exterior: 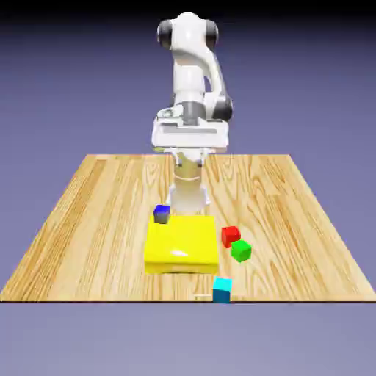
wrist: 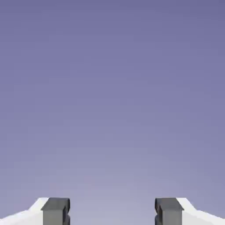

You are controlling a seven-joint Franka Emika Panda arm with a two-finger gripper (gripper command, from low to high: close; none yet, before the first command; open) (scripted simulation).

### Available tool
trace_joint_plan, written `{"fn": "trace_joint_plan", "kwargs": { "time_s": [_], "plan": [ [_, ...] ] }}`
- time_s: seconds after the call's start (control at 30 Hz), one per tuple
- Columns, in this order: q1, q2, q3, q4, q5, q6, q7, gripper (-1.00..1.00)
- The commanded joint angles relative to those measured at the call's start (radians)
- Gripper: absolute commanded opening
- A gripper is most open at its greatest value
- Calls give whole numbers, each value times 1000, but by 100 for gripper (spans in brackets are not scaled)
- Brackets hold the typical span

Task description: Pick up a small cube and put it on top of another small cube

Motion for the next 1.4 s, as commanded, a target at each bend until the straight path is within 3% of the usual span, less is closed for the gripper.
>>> {"fn": "trace_joint_plan", "kwargs": {
  "time_s": [0.0, 0.97, 1.03, 1.17, 1.2, 1.37],
  "plan": [
    [2, 36, 2, 30, 4, -31, 10, 0],
    [56, 1087, 61, 903, 108, -930, 310, 0],
    [57, 1108, 62, 920, 110, -947, 316, 0],
    [67, 1201, 65, 869, 117, -802, 308, 0],
    [67, 1201, 65, 869, 117, -802, 308, -100],
    [60, 1088, 71, 897, 107, -943, 304, -100]
  ]
}}
